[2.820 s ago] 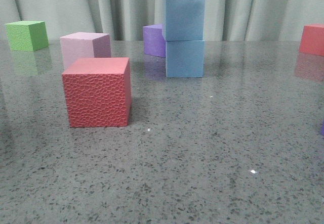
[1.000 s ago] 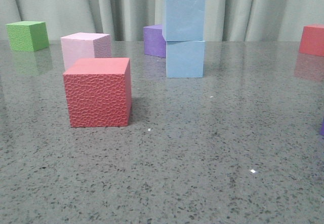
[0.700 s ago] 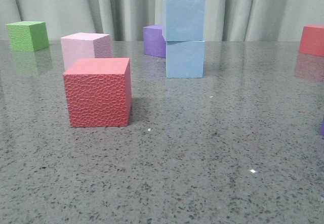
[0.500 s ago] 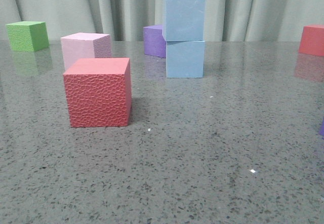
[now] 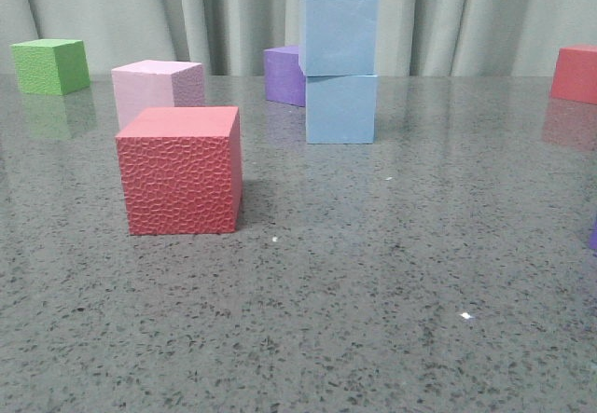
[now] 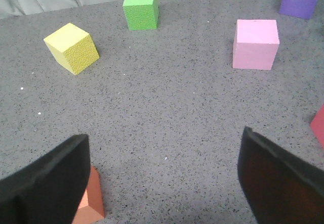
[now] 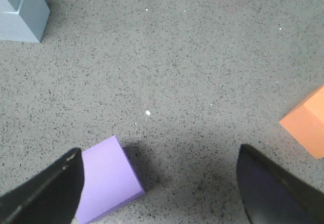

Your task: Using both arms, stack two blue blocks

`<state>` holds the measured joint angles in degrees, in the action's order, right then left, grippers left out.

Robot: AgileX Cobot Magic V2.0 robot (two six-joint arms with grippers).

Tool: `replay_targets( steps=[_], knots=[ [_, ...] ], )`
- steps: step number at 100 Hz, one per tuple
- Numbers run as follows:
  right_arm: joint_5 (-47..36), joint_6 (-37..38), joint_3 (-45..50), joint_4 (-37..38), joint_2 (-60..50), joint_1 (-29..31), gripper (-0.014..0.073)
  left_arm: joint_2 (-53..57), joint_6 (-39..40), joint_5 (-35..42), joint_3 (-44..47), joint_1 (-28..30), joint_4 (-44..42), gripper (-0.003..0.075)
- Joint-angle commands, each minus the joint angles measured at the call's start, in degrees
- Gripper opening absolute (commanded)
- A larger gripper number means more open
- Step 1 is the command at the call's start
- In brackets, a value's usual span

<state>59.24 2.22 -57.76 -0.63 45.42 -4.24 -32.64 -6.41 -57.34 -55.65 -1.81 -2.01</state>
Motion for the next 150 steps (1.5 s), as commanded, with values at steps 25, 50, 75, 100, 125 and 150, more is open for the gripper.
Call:
replay_targets(
  steps=[25,50,75,100,125,150],
  knots=[
    [-2.79,-0.47,-1.34,0.15,-0.32,0.11,0.061,-0.28,0.58,4.49,-1.28,-0.01,-0.07,0.0566],
    [-2.79,-0.47,-1.34,0.15,-0.32,0.11,0.0512,-0.28,0.58,4.49,-1.28,-0.01,-0.07,0.0479],
    [-2.55,-0.47,-1.34,0.15,-0.32,0.11,0.0036,-0.28,0.58,4.49,-1.28,-0.01,-0.07,0.0069],
    [-2.43,-0.47,-1.34,0.15,-0.32,0.11,-0.0122,-0.28,0.58,4.49,-1.28,-0.01,-0.07,-0.0019],
    [-2.43,-0.47,-1.34,0.15,-0.32,0.11,-0.0122,-0.28,0.58,4.49,-1.28,-0.01,-0.07,-0.0019],
    [-2.43,-0.47,-1.34,0.15,-0.32,0.11,-0.0122,-0.28,0.58,4.49,-1.28,-0.01,-0.07,-0.0019]
  ],
)
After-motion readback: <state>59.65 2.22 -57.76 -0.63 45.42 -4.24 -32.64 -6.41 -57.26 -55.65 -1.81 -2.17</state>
